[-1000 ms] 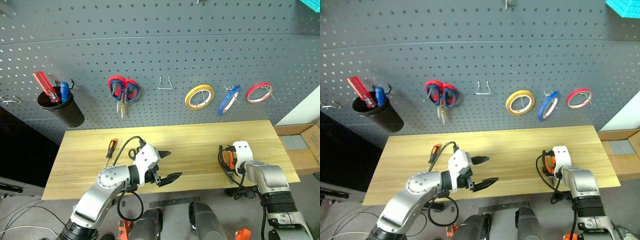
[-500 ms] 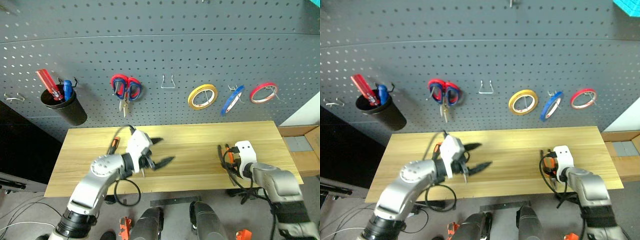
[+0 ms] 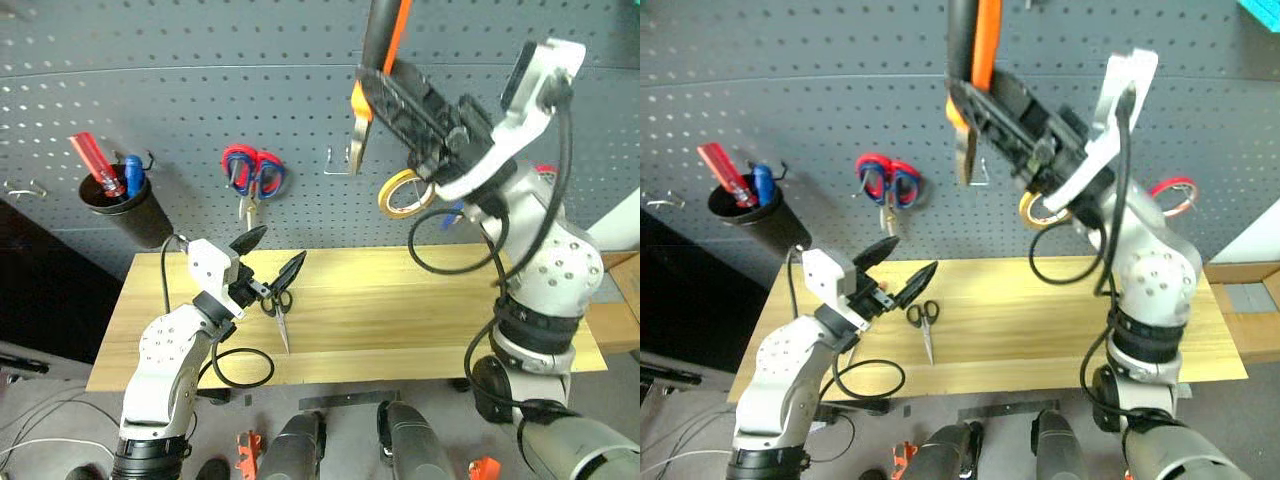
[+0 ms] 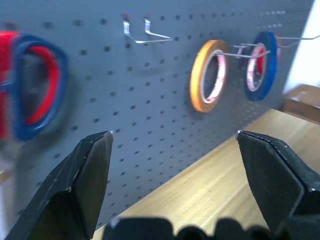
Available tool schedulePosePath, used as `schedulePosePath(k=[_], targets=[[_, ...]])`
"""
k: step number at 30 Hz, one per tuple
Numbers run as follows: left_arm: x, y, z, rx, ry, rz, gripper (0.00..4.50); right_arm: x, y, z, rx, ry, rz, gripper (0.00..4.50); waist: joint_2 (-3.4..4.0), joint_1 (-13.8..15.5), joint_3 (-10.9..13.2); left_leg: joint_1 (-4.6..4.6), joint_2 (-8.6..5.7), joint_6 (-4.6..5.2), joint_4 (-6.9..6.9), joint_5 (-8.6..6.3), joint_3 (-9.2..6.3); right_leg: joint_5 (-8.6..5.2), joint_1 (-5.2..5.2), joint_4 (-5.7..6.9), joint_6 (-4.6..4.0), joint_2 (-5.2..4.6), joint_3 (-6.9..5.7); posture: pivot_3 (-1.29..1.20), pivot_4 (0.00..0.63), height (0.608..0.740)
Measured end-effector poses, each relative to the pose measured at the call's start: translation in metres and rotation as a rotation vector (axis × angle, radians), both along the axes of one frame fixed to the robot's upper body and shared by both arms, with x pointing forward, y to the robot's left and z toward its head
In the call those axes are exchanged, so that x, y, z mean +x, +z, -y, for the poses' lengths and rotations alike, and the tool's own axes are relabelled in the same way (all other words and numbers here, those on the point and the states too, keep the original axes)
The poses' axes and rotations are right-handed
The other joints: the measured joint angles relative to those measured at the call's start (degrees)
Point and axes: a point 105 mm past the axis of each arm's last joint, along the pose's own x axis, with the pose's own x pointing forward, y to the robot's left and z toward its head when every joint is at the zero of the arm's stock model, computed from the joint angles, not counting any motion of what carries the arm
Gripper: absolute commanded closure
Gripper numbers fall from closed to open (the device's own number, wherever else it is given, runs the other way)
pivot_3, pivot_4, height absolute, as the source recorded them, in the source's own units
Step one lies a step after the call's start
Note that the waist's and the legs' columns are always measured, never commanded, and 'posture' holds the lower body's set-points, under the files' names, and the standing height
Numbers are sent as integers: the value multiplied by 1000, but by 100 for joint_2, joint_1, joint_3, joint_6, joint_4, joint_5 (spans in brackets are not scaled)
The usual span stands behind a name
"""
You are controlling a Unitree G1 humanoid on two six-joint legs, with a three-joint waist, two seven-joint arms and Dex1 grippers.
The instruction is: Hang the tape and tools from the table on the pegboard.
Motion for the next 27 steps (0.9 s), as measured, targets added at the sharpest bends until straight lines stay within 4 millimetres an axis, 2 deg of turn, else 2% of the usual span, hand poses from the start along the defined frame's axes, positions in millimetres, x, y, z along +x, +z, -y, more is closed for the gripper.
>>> schedulePosePath(k=[4, 7, 16, 27], targets=[[-3, 13, -1, -29, 62, 74, 266, 32, -19, -18, -59, -107, -65, 2193, 0, 27, 0, -6, -8, 0, 1, 0, 8, 0, -7, 0, 0, -6, 6, -30, 232, 740], [-5, 16, 1, -41, 80, 95, 266, 47, -33, -30, -124, -192, -53, 2194, 1, 16, 0, -5, -6, -1, -1, 1, 9, 0, -14, 7, 0, -4, 5, -13, 232, 740], [-9, 9, 0, -30, 141, 95, 266, 72, -42, -40, -182, -491, 87, 2194, 1, 19, 0, -3, -5, -10, -1, 6, 7, 0, -17, 17, 0, 0, 4, 10, 234, 740], [-10, 9, -3, -36, 167, 92, 266, 88, -55, -43, -201, -742, 206, 2195, 1, 16, 0, -2, -5, -17, -2, 10, 7, 0, -22, 23, -1, 4, 6, 18, 236, 740]])
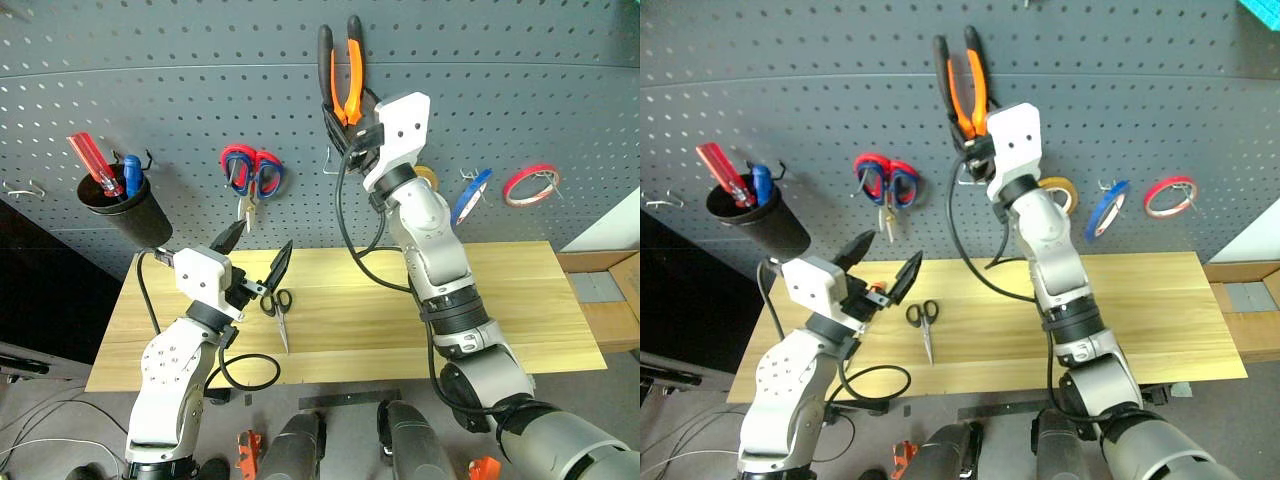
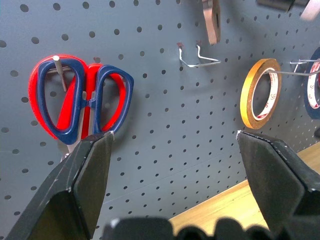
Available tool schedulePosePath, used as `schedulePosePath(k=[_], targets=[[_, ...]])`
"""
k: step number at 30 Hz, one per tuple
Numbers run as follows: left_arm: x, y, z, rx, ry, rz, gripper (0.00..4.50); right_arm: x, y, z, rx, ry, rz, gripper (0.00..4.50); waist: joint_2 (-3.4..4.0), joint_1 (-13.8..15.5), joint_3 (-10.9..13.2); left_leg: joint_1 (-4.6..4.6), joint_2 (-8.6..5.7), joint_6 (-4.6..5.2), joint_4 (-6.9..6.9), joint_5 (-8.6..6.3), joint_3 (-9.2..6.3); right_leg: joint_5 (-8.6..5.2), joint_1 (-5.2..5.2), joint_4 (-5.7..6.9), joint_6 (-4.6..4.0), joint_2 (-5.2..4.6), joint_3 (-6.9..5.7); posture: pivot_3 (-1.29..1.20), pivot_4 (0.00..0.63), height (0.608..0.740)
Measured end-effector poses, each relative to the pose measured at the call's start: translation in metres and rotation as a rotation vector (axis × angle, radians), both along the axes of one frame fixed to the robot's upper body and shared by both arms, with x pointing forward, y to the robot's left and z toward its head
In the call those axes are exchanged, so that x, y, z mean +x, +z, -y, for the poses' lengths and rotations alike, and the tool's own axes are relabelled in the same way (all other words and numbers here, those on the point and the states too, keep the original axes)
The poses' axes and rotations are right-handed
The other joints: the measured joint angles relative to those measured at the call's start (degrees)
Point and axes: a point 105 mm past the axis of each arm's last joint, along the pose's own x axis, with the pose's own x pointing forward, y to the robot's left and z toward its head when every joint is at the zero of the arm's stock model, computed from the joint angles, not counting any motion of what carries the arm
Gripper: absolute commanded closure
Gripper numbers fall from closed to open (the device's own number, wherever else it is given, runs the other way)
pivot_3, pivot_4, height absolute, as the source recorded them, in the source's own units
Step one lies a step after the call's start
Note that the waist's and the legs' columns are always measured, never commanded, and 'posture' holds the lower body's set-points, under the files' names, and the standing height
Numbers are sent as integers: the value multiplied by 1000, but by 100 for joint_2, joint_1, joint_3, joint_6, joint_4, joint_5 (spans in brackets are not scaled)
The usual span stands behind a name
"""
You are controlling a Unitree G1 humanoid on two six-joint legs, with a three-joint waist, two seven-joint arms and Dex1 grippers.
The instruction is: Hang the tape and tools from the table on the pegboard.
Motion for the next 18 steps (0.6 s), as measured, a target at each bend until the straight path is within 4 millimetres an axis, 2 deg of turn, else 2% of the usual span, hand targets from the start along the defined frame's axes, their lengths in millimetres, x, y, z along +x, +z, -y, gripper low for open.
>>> schedulePosePath(k=[7, 18], targets=[[-2, 2, 7, -11, -17, 2, 266, 5, -15, -11, 10, -43, 10, 2195, 0, 2, 0, 1, 0, -2, 1, 1, 1, 0, 0, 3, 0, 1, 1, 32, 236, 740], [-2, 0, 5, -12, 1, -20, 266, 14, -40, -11, 0, -124, -5, 2195, 0, 3, 0, 3, 0, -6, 2, 4, 0, 2, 0, 8, -4, 3, 2, 33, 244, 740]])
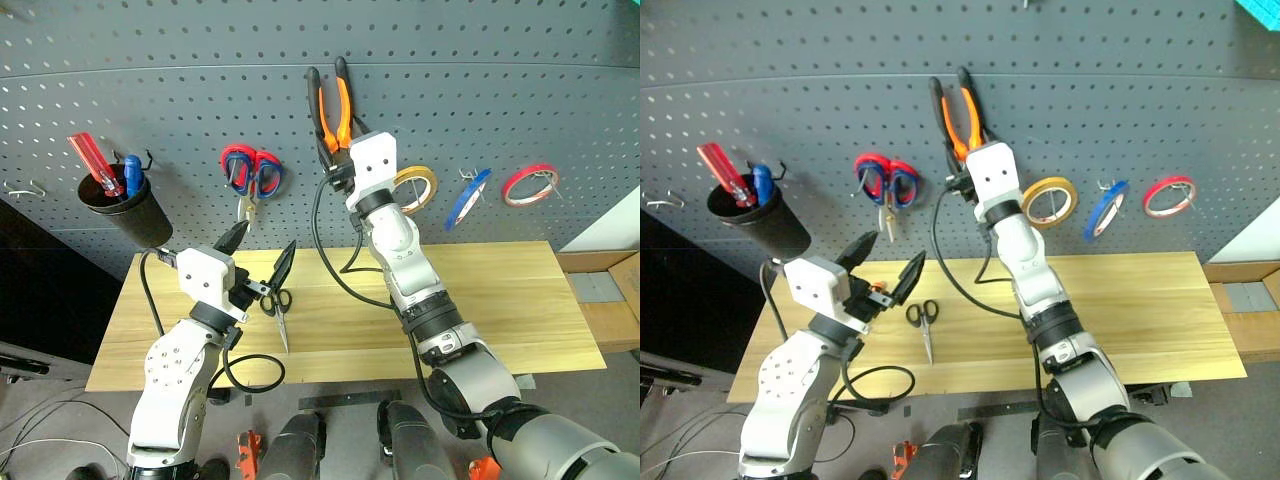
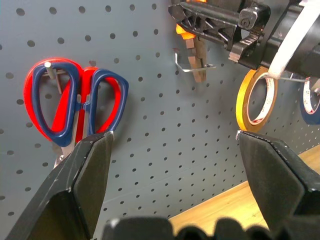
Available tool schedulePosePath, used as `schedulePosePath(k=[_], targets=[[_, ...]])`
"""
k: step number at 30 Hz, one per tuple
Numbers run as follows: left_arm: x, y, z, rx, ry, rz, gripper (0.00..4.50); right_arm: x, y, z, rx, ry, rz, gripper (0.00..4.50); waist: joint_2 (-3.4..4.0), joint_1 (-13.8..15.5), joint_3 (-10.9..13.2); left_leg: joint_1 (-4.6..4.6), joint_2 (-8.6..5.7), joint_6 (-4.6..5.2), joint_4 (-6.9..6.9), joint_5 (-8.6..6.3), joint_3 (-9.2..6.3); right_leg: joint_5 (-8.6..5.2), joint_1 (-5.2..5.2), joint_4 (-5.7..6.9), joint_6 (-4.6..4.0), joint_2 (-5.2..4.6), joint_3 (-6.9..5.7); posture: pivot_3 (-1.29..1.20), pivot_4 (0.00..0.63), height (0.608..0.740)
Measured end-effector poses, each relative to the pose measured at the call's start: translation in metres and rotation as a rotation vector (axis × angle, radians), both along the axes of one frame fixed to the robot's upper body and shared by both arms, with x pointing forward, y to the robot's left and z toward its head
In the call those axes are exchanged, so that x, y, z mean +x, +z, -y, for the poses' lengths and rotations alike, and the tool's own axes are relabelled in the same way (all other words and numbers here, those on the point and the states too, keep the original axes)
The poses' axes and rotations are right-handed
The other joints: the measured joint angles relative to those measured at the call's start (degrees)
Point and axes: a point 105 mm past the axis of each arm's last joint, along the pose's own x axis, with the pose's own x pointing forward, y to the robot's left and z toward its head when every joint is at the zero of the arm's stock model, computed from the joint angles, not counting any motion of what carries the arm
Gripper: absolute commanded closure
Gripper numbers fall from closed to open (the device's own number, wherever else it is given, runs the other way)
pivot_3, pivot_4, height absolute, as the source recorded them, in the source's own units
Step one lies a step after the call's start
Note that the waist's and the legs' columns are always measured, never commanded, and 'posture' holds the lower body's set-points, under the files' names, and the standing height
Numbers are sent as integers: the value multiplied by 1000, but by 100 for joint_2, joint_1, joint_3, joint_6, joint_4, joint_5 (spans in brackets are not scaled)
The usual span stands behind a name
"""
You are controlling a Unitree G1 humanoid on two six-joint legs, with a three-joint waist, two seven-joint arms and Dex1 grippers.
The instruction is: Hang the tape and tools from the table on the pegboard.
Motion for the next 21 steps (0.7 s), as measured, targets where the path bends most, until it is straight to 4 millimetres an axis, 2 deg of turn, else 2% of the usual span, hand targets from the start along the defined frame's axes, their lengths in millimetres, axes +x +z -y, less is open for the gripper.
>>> schedulePosePath(k=[4, 7, 11, 15, 18, 21], targets=[[0, 0, -1, 2, 5, -4, 266, 1, -13, 0, -23, -28, -23, 2195, 0, -1, 0, 1, 0, 0, 0, 0, 0, 0, 1, 0, 0, 0, 1, 26, 243, 740], [2, -1, -3, 5, 27, -10, 266, 1, -23, -1, -33, -28, -51, 1201, 0, 0, 0, 2, 0, 0, 0, 0, 0, 0, 2, 0, 0, 0, 2, 26, 247, 740], [3, -2, -5, 3, 43, -16, 266, 1, -23, -1, -30, -25, -57, 34, 0, -2, 0, 3, 0, 0, 1, 0, -1, 0, 3, 0, 0, 0, 1, 21, 244, 740], [3, -2, -6, 1, 48, -16, 266, 0, -19, -1, -27, -25, -47, 34, 0, -2, 0, 4, 0, 0, 2, 0, 0, 1, 4, 1, -1, 1, 1, 12, 246, 740], [6, -3, -8, -3, 60, -22, 266, -4, -19, 7, -29, -36, -42, 34, 1, -2, -1, 4, 0, 0, 1, 0, -2, 1, 4, 0, -1, 0, 1, 8, 247, 740], [11, -14, -15, 0, 88, -67, 266, -12, -32, 18, -69, -24, -80, 34, 0, 6, -1, 2, 0, 0, 1, 0, -3, 1, 7, -6, -1, 0, 1, -12, 251, 740]])
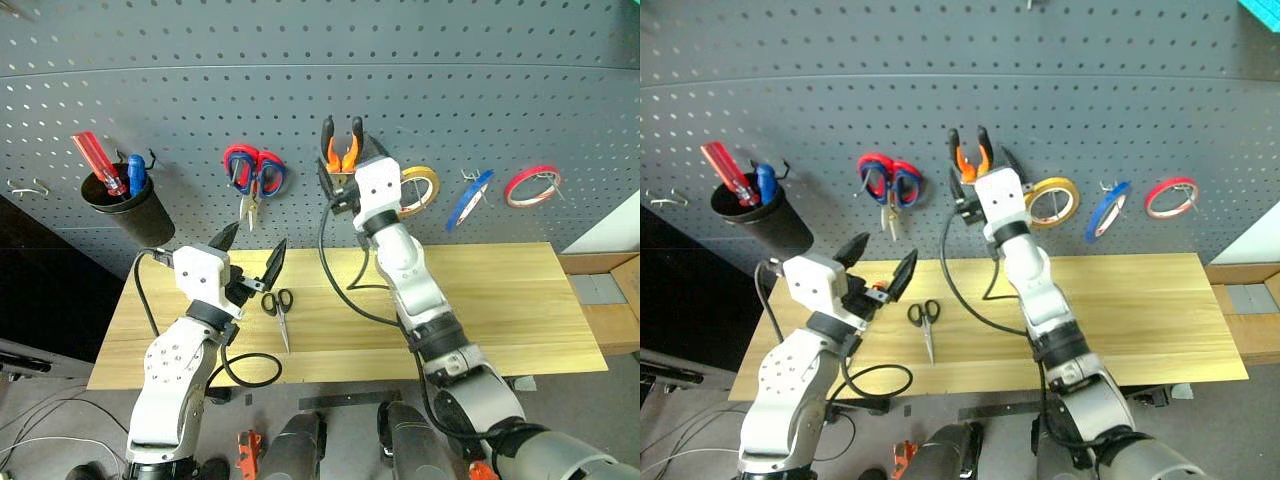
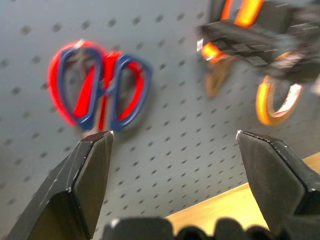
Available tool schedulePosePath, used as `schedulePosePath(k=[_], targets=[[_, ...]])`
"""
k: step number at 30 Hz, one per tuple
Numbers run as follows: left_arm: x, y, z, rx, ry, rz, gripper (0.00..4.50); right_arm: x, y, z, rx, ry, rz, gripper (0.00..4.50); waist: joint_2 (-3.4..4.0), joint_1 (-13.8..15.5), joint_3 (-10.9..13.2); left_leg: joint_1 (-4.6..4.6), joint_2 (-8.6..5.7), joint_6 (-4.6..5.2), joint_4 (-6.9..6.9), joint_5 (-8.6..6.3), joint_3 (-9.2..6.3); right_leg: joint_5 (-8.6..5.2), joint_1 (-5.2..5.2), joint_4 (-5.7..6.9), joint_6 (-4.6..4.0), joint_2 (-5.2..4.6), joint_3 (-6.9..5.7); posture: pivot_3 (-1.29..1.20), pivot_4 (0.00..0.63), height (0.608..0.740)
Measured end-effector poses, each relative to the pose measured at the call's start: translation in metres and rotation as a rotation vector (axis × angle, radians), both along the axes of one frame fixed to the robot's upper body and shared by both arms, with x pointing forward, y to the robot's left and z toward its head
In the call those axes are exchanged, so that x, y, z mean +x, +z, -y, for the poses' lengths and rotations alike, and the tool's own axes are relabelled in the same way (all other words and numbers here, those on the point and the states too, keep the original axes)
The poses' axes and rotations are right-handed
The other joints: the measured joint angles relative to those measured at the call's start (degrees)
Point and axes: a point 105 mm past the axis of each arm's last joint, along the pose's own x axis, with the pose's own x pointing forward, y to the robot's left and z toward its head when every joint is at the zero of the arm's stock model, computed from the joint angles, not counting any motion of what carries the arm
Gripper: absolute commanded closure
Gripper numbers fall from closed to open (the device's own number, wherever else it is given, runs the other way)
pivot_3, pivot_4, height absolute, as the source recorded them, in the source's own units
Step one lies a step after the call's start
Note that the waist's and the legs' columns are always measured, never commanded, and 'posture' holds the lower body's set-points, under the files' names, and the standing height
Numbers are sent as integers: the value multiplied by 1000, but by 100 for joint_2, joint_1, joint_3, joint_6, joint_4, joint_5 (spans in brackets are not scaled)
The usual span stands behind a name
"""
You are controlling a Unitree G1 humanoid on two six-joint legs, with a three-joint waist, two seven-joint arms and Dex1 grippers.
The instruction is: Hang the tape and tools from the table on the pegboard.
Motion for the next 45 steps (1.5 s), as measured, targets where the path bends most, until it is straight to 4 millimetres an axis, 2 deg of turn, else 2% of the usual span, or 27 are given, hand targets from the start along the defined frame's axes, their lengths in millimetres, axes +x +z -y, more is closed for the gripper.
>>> schedulePosePath(k=[4, 11, 14, 17, 21, 25, 29, 32, 38, 45], targets=[[2, -20, -2, 18, 1, -92, 266, -16, -25, 16, -54, 56, -113, 34, 0, -11, 0, 0, 0, 1, 0, 0, 0, 0, 3, -2, 0, 0, 1, -44, 255, 740], [-8, -63, -3, 29, -40, -272, 266, -42, -65, 41, -162, 135, -297, 34, 1, -32, 0, 7, 4, 3, 0, -2, 1, -1, 10, -4, 1, -1, -1, -69, 253, 740], [-8, -80, -1, -6, -35, -366, 266, -55, -81, 47, -213, 229, -406, 34, -1, -27, 0, 7, 3, 6, 4, -3, 1, 0, 18, -13, 3, -2, -4, -76, 256, 740], [-9, -97, 3, -61, -4, -478, 266, -77, -105, 56, -323, 377, -570, 34, -3, -21, 1, 5, 5, 19, 5, -11, -3, 0, 21, -14, 5, -3, -13, -77, 258, 740], [-6, -111, -1, -83, 182, -561, 266, -103, -137, 71, -462, 518, -743, 34, -8, -8, 4, 4, 5, 23, 5, -13, 0, -1, 23, -15, 6, -5, -12, -75, 257, 740], [-10, -118, 4, -68, 274, -618, 266, -104, -135, 66, -465, 555, -745, 34, -13, -31, 7, 7, 10, 23, 5, -14, 5, -2, 22, -13, 7, -3, -7, -69, 256, 740], [-26, -142, 8, -55, 368, -712, 266, -100, -126, 59, -481, 576, -715, 34, -23, 1, 11, 3, 8, 10, 6, -6, 4, 0, 21, -17, 8, -5, -10, -62, 258, 740], [-30, -149, 13, -99, 413, -751, 266, -103, -127, 55, -496, 603, -721, 34, -28, 49, 14, -1, 9, 6, 5, -4, 0, 0, 20, -18, 8, -6, -15, -58, 257, 740], [-23, -161, 17, -91, 471, -785, 266, -107, -129, 52, -512, 640, -736, 34, -31, 132, 15, -1, 8, 10, 7, -6, 2, -1, 22, -19, 10, -7, -16, -59, 258, 740], [-1, -169, 24, -75, 461, -775, 266, -109, -131, 48, -520, 664, -747, 34, -34, 148, 17, -2, 7, 3, 8, -3, 2, 0, 22, -20, 9, -8, -18, -69, 257, 740]])
